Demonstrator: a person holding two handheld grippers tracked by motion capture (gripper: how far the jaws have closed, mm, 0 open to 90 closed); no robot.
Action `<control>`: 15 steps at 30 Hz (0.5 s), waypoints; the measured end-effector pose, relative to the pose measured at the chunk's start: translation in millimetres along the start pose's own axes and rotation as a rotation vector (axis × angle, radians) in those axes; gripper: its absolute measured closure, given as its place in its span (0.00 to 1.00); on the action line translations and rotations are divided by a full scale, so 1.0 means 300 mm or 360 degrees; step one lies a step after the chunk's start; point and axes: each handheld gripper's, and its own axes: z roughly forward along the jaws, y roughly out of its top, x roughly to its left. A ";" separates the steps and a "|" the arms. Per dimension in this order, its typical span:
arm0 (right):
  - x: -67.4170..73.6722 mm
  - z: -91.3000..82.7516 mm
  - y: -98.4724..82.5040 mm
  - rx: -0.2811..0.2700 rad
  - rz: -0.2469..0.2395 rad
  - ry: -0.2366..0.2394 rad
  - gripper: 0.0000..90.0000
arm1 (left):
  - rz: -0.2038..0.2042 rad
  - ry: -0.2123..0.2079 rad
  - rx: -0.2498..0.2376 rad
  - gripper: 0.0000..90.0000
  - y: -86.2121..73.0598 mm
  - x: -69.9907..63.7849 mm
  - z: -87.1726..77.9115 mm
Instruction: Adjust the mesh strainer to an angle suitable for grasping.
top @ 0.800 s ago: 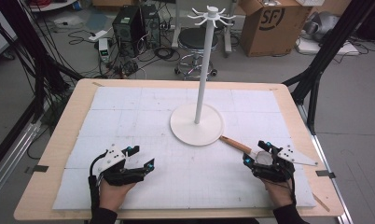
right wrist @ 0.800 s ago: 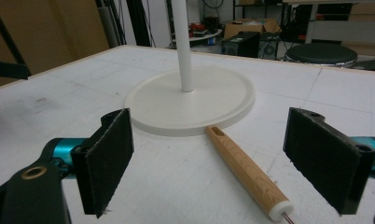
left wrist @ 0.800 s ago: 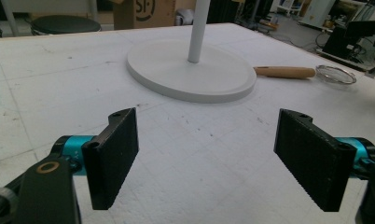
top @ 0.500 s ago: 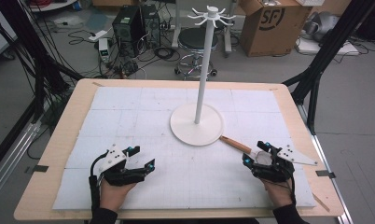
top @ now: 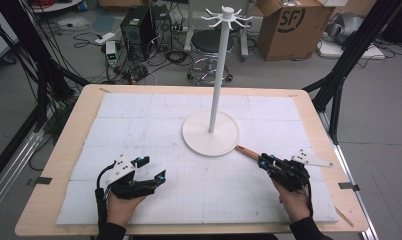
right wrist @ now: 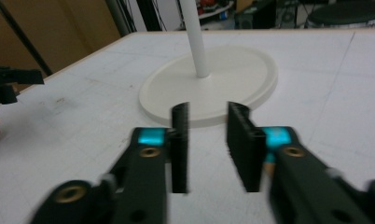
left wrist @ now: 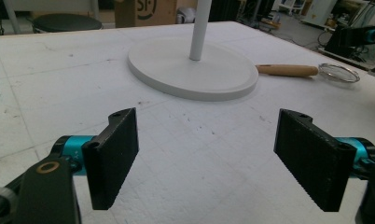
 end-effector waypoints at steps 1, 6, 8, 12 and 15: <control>0.002 0.013 0.000 0.0034 0.0009 -0.0007 0.85 | 0.0001 0.0002 0.0003 0.25 0.000 0.000 0.001; 0.013 0.067 0.005 0.0114 0.0003 0.0030 0.96 | 0.0008 0.0011 0.0004 0.25 0.000 -0.004 0.000; 0.013 0.088 0.004 0.0143 0.0014 0.0034 1.00 | 0.0011 0.0006 0.0002 0.25 0.001 -0.003 -0.003; 0.007 0.124 0.000 0.0210 0.0040 0.0012 1.00 | 0.0013 0.0004 -0.0002 0.25 0.000 -0.001 -0.004; 0.005 0.171 -0.007 0.0283 0.0068 -0.0013 1.00 | 0.0014 0.0000 -0.0005 0.25 0.002 -0.001 -0.005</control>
